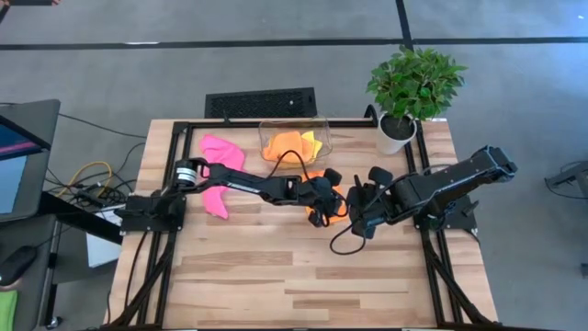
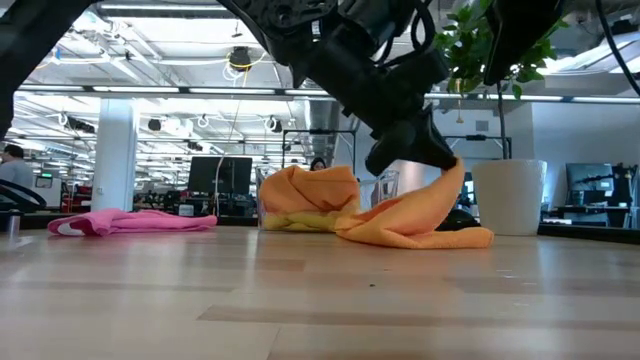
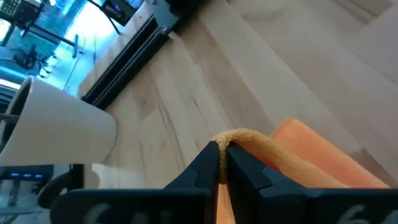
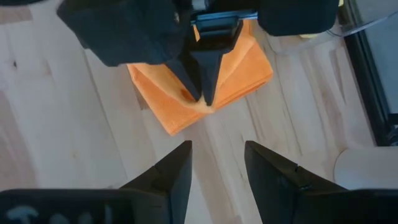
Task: Fold microfiber towels
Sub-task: Fold the orange towel
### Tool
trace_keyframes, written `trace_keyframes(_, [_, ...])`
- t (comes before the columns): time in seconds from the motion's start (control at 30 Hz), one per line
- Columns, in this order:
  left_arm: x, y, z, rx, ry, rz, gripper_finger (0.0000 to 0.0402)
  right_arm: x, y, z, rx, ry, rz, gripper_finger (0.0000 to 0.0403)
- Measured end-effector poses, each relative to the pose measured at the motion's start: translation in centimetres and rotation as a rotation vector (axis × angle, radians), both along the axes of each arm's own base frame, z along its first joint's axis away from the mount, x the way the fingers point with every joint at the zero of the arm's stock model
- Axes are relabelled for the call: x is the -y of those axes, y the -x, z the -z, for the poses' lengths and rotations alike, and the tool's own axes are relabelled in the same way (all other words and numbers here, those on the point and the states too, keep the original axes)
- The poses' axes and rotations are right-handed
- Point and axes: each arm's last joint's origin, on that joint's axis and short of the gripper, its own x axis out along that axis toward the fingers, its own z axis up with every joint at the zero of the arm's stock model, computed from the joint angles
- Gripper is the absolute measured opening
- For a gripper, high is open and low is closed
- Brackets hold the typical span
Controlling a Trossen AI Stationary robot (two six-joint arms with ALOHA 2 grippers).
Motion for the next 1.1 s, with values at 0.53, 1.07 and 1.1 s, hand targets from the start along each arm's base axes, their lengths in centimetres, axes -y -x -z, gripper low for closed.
trace_keyframes(0.53, [0.6,-0.3,1.7,-0.004,-0.072,-0.169,0.0151,0.1,0.0,0.0,0.009,-0.008,0.026,0.0171])
trace_keyframes(1.07, [4.6,1.4,0.2,-0.108,-0.147,-0.186,0.0162,0.0,-0.1,0.0,0.015,-0.011,0.026,0.0171])
trace_keyframes(1.1, [4.6,1.9,-0.4,-0.127,-0.128,-0.203,0.0162,0.0,-0.1,0.0,0.018,-0.012,0.026,0.0171])
